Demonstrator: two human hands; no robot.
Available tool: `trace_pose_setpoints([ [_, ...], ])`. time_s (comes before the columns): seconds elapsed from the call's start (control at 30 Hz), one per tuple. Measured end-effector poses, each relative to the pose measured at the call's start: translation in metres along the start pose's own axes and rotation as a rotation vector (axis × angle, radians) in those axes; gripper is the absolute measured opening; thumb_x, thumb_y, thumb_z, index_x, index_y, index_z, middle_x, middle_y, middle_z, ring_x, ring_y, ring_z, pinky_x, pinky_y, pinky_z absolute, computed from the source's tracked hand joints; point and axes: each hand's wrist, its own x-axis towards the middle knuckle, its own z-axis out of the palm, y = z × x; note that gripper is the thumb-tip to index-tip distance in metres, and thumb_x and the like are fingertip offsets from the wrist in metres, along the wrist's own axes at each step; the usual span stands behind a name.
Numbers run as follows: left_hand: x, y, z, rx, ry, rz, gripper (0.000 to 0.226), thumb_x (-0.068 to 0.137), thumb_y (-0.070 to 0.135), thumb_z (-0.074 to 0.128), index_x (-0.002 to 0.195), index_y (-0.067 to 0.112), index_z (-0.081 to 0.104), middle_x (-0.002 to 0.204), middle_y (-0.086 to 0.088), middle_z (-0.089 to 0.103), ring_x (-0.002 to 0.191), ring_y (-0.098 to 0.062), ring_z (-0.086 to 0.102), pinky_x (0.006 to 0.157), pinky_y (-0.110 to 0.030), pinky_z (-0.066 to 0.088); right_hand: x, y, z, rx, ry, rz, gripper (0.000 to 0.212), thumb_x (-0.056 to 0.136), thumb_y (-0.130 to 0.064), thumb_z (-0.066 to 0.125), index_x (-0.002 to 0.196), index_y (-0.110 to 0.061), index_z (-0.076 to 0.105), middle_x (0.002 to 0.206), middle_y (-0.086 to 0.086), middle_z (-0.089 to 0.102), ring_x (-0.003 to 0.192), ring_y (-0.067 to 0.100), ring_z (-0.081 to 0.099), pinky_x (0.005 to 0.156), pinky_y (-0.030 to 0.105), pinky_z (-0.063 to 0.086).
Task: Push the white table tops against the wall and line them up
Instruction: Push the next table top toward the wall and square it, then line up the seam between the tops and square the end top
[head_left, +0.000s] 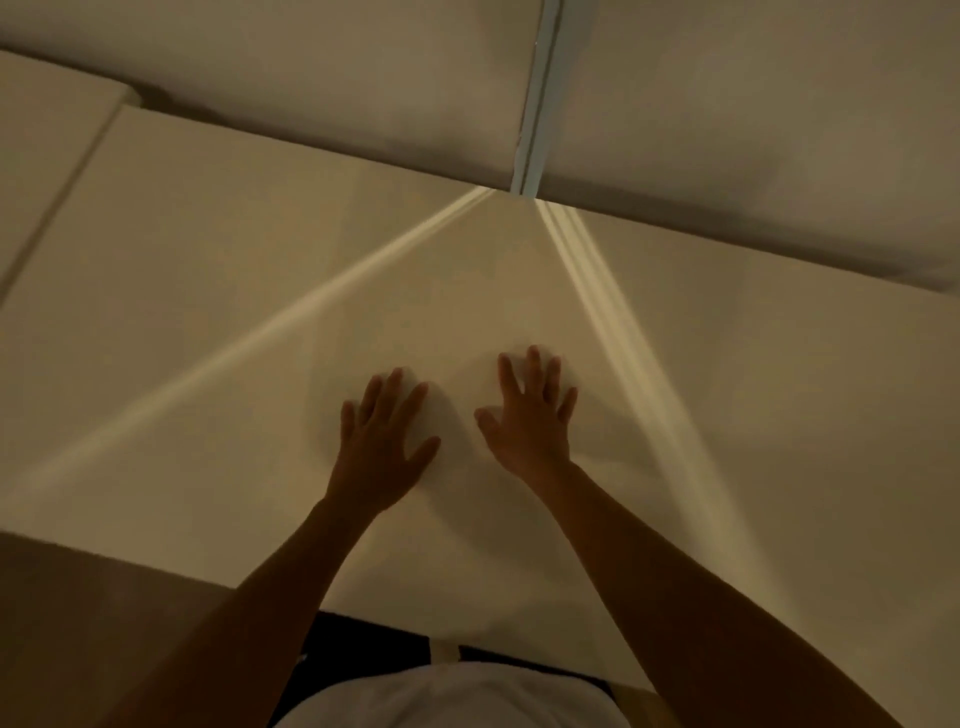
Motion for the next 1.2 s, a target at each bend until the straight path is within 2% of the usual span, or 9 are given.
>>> trace_pose_setpoints([
  [0.1, -0.023, -0.015, -0.005, 0.022, 0.006, -0.021, 0.076, 0.092, 0.064, 0.036, 0.159, 0.028, 0.028, 0.168, -0.007, 0.019, 0.155, -0.033, 0.015, 0.12, -0.061, 0.02, -0.018, -0.027, 0.007, 0.023, -0.074, -0.073, 0.083, 0.094, -0.054, 0.051, 0.159, -0.028, 0.007, 0.167, 0.009, -0.014, 0.152, 0.034, -0.017, 0.121, 0.059, -0.002],
  [0.2, -0.043, -0.039, -0.022, 0.004, 0.042, -0.095, 0.073, 0.094, 0.047, 0.055, 0.158, 0.025, 0.03, 0.166, -0.009, 0.025, 0.152, -0.036, 0.022, 0.115, -0.062, 0.031, -0.035, -0.06, 0.016, 0.031, -0.118, -0.142, 0.084, 0.093, -0.053, 0.055, 0.159, -0.027, 0.01, 0.167, 0.008, -0.013, 0.152, 0.033, -0.016, 0.123, 0.054, 0.0],
  [0.27, -0.059, -0.061, -0.035, -0.019, 0.045, -0.141, 0.076, 0.094, 0.036, 0.062, 0.16, 0.026, 0.025, 0.168, -0.008, 0.019, 0.154, -0.036, 0.015, 0.118, -0.064, 0.026, -0.048, -0.084, 0.026, 0.035, -0.143, -0.17, 0.085, 0.093, -0.052, 0.056, 0.159, -0.027, 0.009, 0.167, 0.008, -0.012, 0.152, 0.033, -0.014, 0.123, 0.052, 0.002],
  [0.37, -0.086, -0.101, -0.056, -0.009, 0.013, -0.158, 0.079, 0.096, 0.031, 0.06, 0.161, 0.03, 0.016, 0.171, -0.004, 0.004, 0.157, -0.031, -0.001, 0.121, -0.063, 0.013, -0.064, -0.125, 0.041, 0.039, -0.178, -0.207, 0.086, 0.093, -0.051, 0.055, 0.159, -0.023, 0.007, 0.167, 0.006, -0.009, 0.153, 0.032, -0.012, 0.124, 0.05, 0.002],
  [0.5, -0.122, -0.159, -0.083, -0.047, -0.01, -0.218, 0.083, 0.096, 0.024, 0.061, 0.162, 0.029, 0.01, 0.171, -0.004, -0.002, 0.156, -0.03, -0.007, 0.123, -0.061, 0.01, -0.079, -0.192, 0.064, -0.028, -0.206, -0.269, 0.091, 0.093, -0.055, 0.053, 0.159, -0.017, 0.002, 0.167, 0.009, -0.006, 0.153, 0.033, -0.011, 0.124, 0.049, 0.002],
  [0.73, -0.188, -0.271, -0.123, -0.011, -0.044, -0.293, 0.086, 0.096, 0.028, 0.062, 0.162, 0.029, 0.007, 0.171, -0.004, -0.006, 0.156, -0.03, -0.01, 0.123, -0.058, 0.006, -0.091, -0.331, 0.107, -0.134, -0.188, -0.417, 0.101, 0.089, -0.07, 0.049, 0.159, -0.019, -0.002, 0.167, 0.01, -0.011, 0.153, 0.031, -0.013, 0.125, 0.048, 0.003],
  [0.83, -0.206, -0.311, -0.138, 0.036, -0.039, -0.273, 0.091, 0.092, 0.032, 0.066, 0.163, 0.028, 0.008, 0.171, -0.006, -0.004, 0.156, -0.033, -0.007, 0.123, -0.061, 0.011, -0.096, -0.379, 0.119, -0.161, -0.2, -0.459, 0.103, 0.087, -0.071, 0.049, 0.159, -0.021, -0.005, 0.167, 0.008, -0.014, 0.153, 0.031, -0.015, 0.124, 0.048, 0.002],
  [1.07, -0.196, -0.361, -0.139, 0.11, 0.021, -0.234, 0.105, 0.087, 0.03, 0.073, 0.162, 0.029, 0.0, 0.17, -0.006, -0.013, 0.155, -0.033, -0.014, 0.125, -0.056, 0.005, -0.092, -0.44, 0.146, -0.234, -0.182, -0.571, 0.102, 0.089, -0.07, 0.047, 0.158, -0.021, -0.009, 0.166, 0.01, -0.013, 0.152, 0.034, -0.014, 0.124, 0.054, 0.007],
  [1.2, -0.178, -0.393, -0.129, 0.138, 0.085, -0.225, 0.109, 0.08, 0.041, 0.078, 0.161, 0.027, 0.006, 0.17, -0.011, 0.0, 0.155, -0.037, -0.005, 0.123, -0.057, 0.013, -0.074, -0.463, 0.161, -0.222, -0.144, -0.627, 0.105, 0.087, -0.063, 0.058, 0.159, -0.019, -0.003, 0.167, 0.012, -0.006, 0.153, 0.035, -0.009, 0.123, 0.053, 0.006],
])
